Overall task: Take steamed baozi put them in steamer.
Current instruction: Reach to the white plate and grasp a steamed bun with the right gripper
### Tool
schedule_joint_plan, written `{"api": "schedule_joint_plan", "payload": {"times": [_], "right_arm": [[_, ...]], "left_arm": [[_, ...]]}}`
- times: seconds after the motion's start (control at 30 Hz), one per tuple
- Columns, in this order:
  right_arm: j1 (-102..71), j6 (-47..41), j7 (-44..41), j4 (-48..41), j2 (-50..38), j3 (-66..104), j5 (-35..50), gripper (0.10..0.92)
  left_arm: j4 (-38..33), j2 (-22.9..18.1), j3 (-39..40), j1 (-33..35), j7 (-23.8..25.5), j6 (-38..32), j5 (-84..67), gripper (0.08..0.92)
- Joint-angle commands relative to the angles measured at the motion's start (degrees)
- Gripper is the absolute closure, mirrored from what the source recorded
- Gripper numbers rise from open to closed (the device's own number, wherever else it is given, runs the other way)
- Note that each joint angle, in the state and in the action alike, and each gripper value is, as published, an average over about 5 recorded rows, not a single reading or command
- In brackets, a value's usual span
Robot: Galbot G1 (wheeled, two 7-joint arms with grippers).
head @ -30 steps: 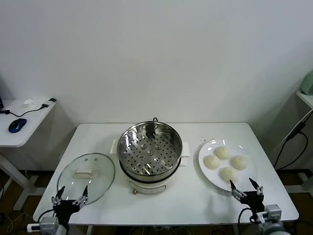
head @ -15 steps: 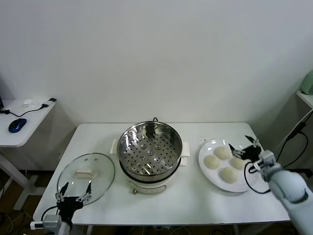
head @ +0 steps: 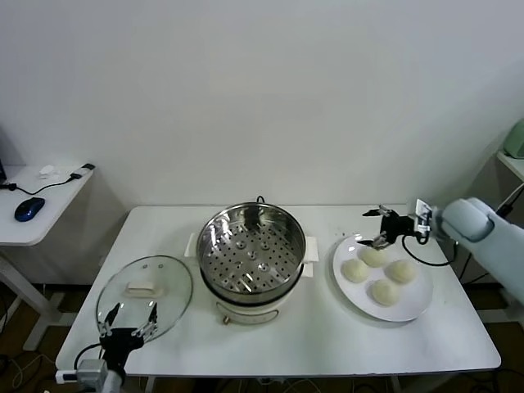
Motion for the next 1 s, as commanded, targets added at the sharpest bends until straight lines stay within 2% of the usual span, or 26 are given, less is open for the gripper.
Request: {"api": "schedule_joint_plan", "payload": {"times": [0.03,0.47,1.0], "right_arm": [[13.70,3.69,-10.69,-9.49,3.28,-19.14,-3.46,0.203],[0.95,2.28,-1.34,-20.55,12.91,-6.00,-8.62,0.203],[-3.36,2.78,-0.61,-27.13,19.16,0.47,-11.53,0.203]], "left_arm": [[0.36,0.12,-0.14,-0.03,0.04,-0.29,-0.05,0.177],[1.09,-0.13,0.26,0.58,-0.02,-0.96,0.40,0.177],[0.96,-0.34,0.52,1.59,-0.11,-1.71,0.69,0.177]]}}
